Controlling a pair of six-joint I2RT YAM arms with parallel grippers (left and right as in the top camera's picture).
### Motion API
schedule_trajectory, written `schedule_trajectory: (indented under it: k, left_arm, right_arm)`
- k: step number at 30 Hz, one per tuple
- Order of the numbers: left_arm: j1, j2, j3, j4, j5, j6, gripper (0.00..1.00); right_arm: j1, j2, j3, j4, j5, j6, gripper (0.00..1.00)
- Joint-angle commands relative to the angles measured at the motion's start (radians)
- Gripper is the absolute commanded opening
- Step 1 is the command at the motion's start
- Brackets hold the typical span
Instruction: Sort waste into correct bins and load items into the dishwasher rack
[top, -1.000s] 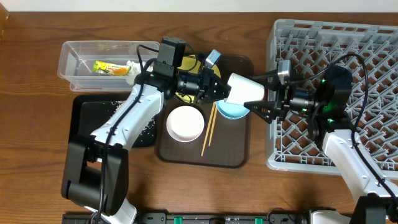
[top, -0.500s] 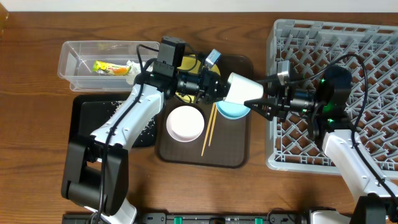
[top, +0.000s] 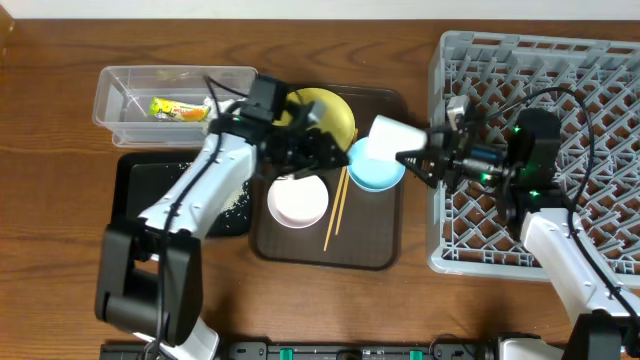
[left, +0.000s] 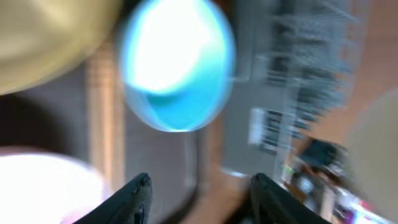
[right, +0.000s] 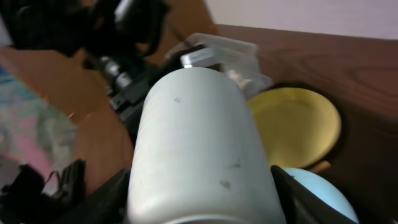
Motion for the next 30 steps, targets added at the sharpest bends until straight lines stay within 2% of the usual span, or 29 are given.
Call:
schedule_trajectory:
  k: [1,5,9,11,15,20,26,30]
  left_arm:
    - [0.064,-0.093,0.007,-0.047,-0.197,0.114,0.55]
    - [0.133,-0.191,0.007,-0.119,-0.310,0.129,0.55]
    - [0.193,-0.257,0.007,-0.172,-0.352,0.134,0.55]
    - [0.218,-0.278,0.007,-0.191,-0.352,0.134,0.55]
    - [0.254,-0.299,0.007,-0.212,-0.357,0.137,0.55]
    - [0.265,-0.299,0.007,-0.257,-0.501,0.136,0.55]
    - [0.265,-0.299,0.007,-0.264,-0.510,0.136,0.55]
    - [0.265,-0.299,0.007,-0.264,-0.510,0.136,0.56]
  right_arm:
    - [-0.037,0.000,0.022,0.002,0.042,0.069,0.35]
    - [-0.060,-0.012,0.039,-0.013,0.070,0.094,0.30]
    - [-0.062,-0.039,0.086,-0.126,0.159,0.084,0.26]
    - [-0.062,-0.053,0.128,-0.241,0.229,0.039,0.23]
    - [-0.062,-0.076,0.268,-0.588,0.473,-0.067,0.21]
    - [-0.063,-0.077,0.484,-0.992,0.853,-0.088,0.10]
    - [-0.088,-0.076,0.626,-1.230,1.105,-0.086,0.09]
    - [-0.135,-0.076,0.644,-1.348,1.265,-0.027,0.09]
